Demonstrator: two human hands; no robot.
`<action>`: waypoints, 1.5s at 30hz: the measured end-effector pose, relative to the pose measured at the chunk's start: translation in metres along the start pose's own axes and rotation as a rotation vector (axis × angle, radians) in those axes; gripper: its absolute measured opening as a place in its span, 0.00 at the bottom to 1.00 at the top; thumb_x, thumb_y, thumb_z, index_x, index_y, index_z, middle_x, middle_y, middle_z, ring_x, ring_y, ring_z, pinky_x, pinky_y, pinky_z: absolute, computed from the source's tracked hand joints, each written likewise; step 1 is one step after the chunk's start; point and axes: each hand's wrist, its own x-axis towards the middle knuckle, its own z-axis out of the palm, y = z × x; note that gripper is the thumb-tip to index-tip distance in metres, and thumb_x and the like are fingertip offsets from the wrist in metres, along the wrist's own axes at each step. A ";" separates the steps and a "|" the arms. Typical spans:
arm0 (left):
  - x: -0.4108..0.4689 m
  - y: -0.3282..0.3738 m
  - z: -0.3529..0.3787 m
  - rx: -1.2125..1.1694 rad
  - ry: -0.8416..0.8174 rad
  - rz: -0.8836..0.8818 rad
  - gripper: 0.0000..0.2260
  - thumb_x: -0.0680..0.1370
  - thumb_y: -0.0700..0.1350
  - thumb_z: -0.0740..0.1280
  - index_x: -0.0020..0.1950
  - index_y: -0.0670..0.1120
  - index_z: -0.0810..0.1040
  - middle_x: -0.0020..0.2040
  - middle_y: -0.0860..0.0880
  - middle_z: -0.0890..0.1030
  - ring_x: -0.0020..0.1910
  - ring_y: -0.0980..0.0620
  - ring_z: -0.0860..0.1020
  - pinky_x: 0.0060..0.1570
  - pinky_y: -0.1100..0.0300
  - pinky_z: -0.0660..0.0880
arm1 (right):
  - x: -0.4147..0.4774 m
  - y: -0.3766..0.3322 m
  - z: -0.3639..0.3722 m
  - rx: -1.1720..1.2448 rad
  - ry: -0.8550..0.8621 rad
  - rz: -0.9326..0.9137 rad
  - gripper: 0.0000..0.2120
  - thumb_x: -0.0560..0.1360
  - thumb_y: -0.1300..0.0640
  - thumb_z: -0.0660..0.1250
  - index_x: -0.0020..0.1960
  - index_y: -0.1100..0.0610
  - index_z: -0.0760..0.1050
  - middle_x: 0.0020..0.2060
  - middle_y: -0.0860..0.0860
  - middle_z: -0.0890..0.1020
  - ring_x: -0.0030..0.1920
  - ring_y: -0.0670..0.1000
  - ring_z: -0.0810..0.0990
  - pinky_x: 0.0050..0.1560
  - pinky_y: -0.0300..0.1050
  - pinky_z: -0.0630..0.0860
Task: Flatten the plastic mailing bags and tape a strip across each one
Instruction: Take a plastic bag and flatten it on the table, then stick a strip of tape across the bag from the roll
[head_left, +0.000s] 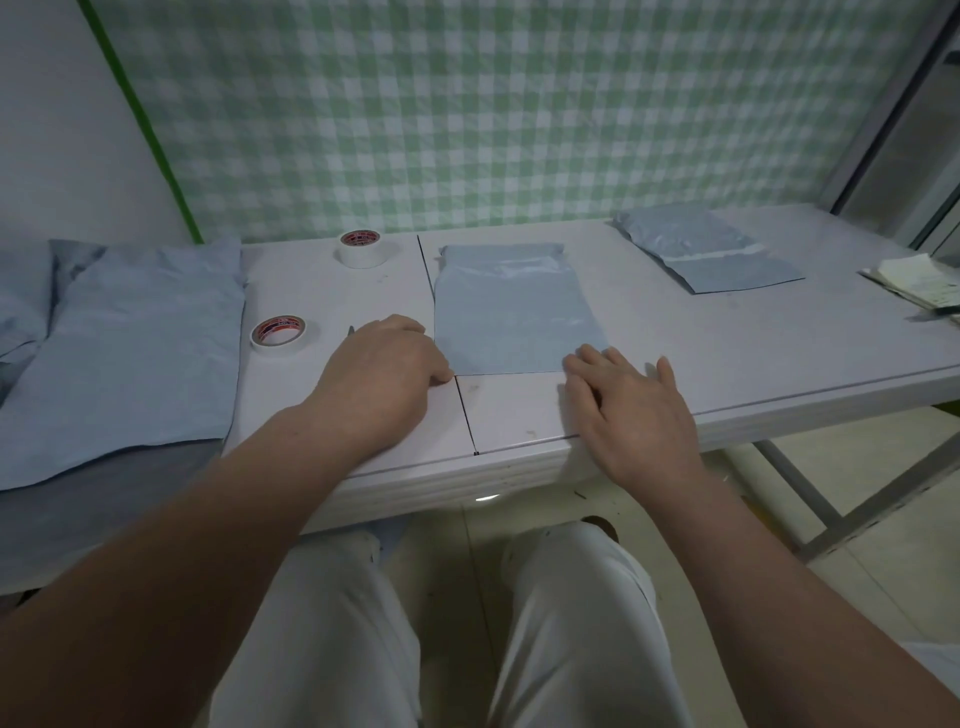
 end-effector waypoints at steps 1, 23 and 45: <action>-0.002 -0.001 0.002 -0.005 0.009 -0.011 0.19 0.74 0.32 0.60 0.55 0.49 0.83 0.56 0.53 0.82 0.67 0.51 0.66 0.61 0.58 0.64 | 0.000 -0.002 0.000 -0.008 0.004 0.006 0.11 0.80 0.54 0.50 0.41 0.51 0.66 0.38 0.46 0.69 0.43 0.46 0.66 0.64 0.56 0.62; -0.005 0.004 0.010 0.112 0.028 -0.100 0.19 0.76 0.34 0.59 0.57 0.52 0.81 0.58 0.53 0.78 0.66 0.51 0.66 0.73 0.50 0.45 | -0.003 -0.042 0.000 0.010 0.068 0.015 0.12 0.78 0.55 0.51 0.37 0.52 0.66 0.33 0.45 0.67 0.35 0.52 0.64 0.61 0.54 0.65; -0.009 0.003 0.013 -0.039 0.041 -0.181 0.18 0.76 0.34 0.58 0.57 0.50 0.80 0.62 0.51 0.78 0.65 0.48 0.68 0.74 0.51 0.49 | -0.002 -0.006 -0.014 -0.039 0.113 0.394 0.15 0.79 0.52 0.53 0.46 0.57 0.76 0.39 0.54 0.77 0.38 0.56 0.69 0.39 0.44 0.62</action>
